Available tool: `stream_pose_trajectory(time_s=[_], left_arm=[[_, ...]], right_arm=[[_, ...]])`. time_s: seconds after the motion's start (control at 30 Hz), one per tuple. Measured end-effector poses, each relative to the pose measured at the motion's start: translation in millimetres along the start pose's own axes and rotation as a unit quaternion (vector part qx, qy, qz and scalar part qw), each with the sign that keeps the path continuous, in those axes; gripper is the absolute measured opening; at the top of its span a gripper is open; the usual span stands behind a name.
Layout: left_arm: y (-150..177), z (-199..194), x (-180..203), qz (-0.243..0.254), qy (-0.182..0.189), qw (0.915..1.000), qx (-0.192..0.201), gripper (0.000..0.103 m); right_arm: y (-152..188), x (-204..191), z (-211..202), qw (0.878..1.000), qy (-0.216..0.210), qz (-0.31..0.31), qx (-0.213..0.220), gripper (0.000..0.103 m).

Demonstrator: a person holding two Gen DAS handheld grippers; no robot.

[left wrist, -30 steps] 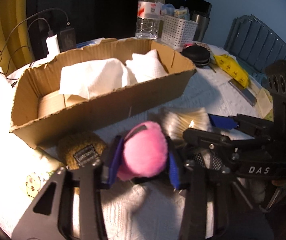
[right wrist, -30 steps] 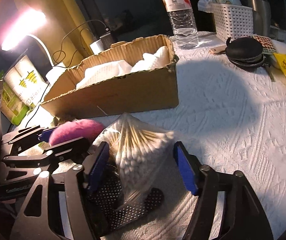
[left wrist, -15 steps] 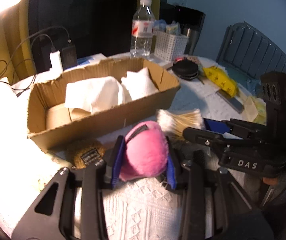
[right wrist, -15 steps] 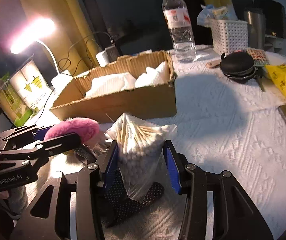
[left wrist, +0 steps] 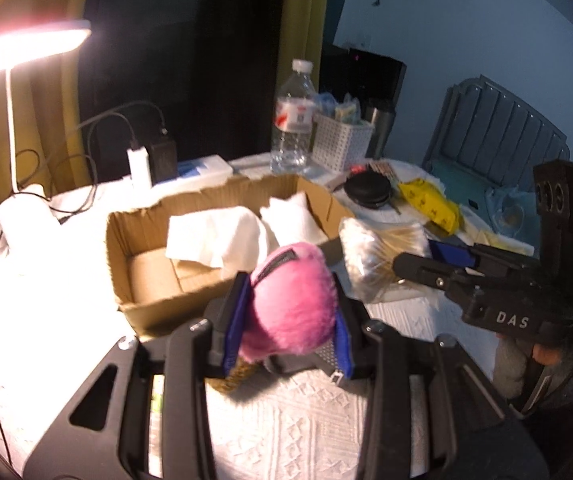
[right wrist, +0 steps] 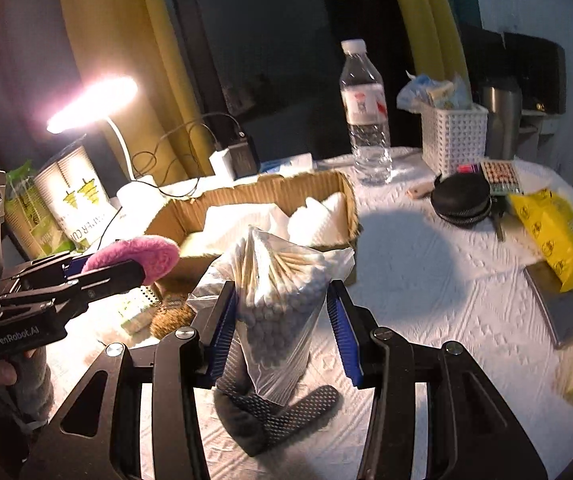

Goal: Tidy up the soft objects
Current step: 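Lower the pink plush heart and cotton swab bag into the box, opening both tools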

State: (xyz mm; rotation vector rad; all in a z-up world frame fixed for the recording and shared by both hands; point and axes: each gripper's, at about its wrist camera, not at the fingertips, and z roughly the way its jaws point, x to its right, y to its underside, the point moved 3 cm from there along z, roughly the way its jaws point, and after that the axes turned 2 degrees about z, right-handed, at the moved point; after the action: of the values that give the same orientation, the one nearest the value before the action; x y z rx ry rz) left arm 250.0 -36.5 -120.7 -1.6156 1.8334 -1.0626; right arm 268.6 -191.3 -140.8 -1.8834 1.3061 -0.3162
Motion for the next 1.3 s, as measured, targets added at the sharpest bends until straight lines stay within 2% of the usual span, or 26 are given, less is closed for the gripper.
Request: stream_pose_trajectory(time_s=[0.37, 0.67, 0.9, 1.3], left_arm=[[-13.2, -17.0, -40.2, -0.017, -0.013, 0.9994, 0.028, 0.038], [-20.9, -6.0, -71.2, -0.031, -0.023, 0.9986, 0.035, 0.038], [-19.8, 11.1, -87.6, -0.040, -0.030, 0.9984, 0.028, 0.038], [-14.4, 48.7, -98.2, -0.049, -0.019, 0.9986, -0.005, 0.038]], right_arm=[[-22.0, -32.1, 7.5, 1.000, -0.003, -0.027, 0.008, 0.048], [-36.6, -48.8, 28.1, 0.999, -0.009, -0.043, 0.003, 0.048], [-45.3, -55.2, 51.0, 0.999, -0.013, -0.050, -0.006, 0.048], [-51.6, -49.0, 90.5, 0.998, -0.019, -0.047, -0.029, 0.048]])
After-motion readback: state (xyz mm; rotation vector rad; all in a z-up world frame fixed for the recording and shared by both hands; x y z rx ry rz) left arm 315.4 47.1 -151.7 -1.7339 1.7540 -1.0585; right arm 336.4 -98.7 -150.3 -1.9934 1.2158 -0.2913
